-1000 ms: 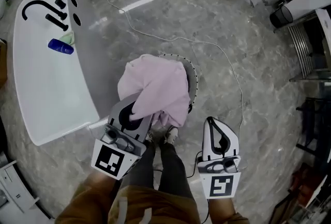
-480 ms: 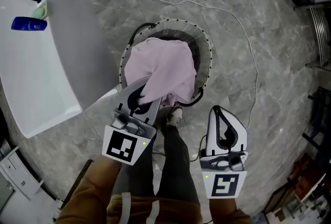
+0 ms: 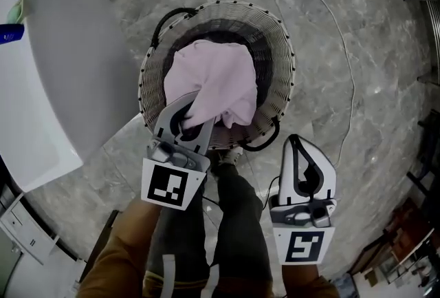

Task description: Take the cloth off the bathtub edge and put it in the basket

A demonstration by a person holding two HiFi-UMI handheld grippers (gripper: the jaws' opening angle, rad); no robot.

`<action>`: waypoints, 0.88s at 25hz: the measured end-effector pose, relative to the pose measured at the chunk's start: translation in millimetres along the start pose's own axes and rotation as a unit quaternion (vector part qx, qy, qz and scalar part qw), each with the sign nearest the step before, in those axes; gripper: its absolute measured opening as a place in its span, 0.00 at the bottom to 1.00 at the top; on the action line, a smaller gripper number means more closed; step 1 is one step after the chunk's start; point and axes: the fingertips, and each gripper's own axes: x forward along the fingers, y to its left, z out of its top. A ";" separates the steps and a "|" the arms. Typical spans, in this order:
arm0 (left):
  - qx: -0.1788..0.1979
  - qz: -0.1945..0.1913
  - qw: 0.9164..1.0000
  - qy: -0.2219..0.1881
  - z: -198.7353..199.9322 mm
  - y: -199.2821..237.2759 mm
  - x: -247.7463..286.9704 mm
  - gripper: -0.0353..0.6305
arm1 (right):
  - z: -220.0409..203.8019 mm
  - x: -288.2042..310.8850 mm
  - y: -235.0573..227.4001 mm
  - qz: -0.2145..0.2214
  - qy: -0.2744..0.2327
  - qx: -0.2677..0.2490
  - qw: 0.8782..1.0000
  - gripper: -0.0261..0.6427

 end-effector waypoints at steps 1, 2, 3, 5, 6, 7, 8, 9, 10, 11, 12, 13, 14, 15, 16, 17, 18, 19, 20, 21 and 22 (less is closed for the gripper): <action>0.004 0.002 1.000 0.002 -9.1 2.5 4.1 0.12 | -7.9 4.8 1.1 0.001 0.001 -0.001 1.000 0.05; 0.008 0.004 1.000 0.004 -17.6 5.4 7.5 0.12 | -15.8 9.6 2.5 0.001 0.002 -0.001 1.000 0.05; 0.011 0.006 1.000 0.008 -25.7 8.5 10.3 0.12 | -23.5 14.1 4.2 0.002 0.003 -0.001 1.000 0.05; 0.014 0.011 1.000 0.021 -42.4 14.7 16.0 0.12 | -37.1 22.4 8.3 0.005 0.006 0.000 1.000 0.05; 0.015 0.013 0.999 0.032 -51.0 17.8 19.7 0.12 | -42.2 26.0 10.0 0.005 0.007 0.001 1.000 0.05; 0.016 0.015 0.999 0.042 -59.2 21.0 23.7 0.12 | -46.2 29.3 11.2 0.005 0.007 0.003 1.000 0.05; 0.017 0.016 0.999 0.049 -66.6 24.3 27.8 0.12 | -49.5 32.4 12.1 0.004 0.007 0.004 1.000 0.05; 0.017 0.017 0.998 0.053 -73.0 27.4 31.3 0.12 | -52.6 35.4 13.0 0.004 0.007 0.005 1.000 0.05; 0.015 0.018 0.998 0.056 -78.8 30.4 34.1 0.12 | -55.7 38.5 13.9 0.004 0.006 0.005 1.000 0.05; 0.012 0.019 0.998 0.058 -84.5 33.3 36.2 0.12 | -58.8 42.0 14.8 0.004 0.005 0.004 1.000 0.05; 0.010 0.020 0.998 0.061 -90.4 36.1 38.3 0.12 | -62.4 45.8 15.6 0.004 0.004 0.003 1.000 0.05; 0.008 0.021 0.998 0.065 -96.3 38.6 40.5 0.12 | -66.5 49.6 16.1 0.004 0.004 0.002 1.000 0.05; 0.007 0.022 0.997 0.068 -101.8 40.6 43.0 0.12 | -70.9 53.1 16.4 0.003 0.005 0.001 1.000 0.05; 0.006 0.022 0.997 0.071 -106.5 42.3 45.5 0.12 | -75.1 56.3 16.7 0.002 0.006 0.001 1.000 0.05; 0.006 0.023 0.997 0.074 -110.5 43.6 47.9 0.12 | -78.7 59.2 17.0 0.001 0.006 0.002 1.000 0.05; 0.005 0.024 0.997 0.076 -114.1 44.9 49.8 0.12 | -81.7 61.7 17.6 0.000 0.006 0.002 1.000 0.05; 0.003 0.025 0.997 0.078 -117.1 46.6 51.4 0.13 | -84.6 63.8 18.6 0.001 0.007 0.002 1.000 0.05; 0.001 0.027 0.996 0.080 -119.6 48.7 52.8 0.13 | -87.4 66.0 19.7 0.002 0.008 0.000 1.000 0.05; 0.000 0.029 0.996 0.081 -122.0 51.2 54.2 0.13 | -89.9 68.3 20.8 0.004 0.010 0.000 1.000 0.05; -0.002 0.030 0.996 0.084 -124.5 53.7 55.6 0.14 | -91.7 70.7 21.5 0.006 0.010 0.002 1.000 0.05; -0.004 0.031 0.996 0.085 -127.3 55.7 57.3 0.14 | -92.5 72.9 21.4 0.007 0.009 0.005 1.000 0.05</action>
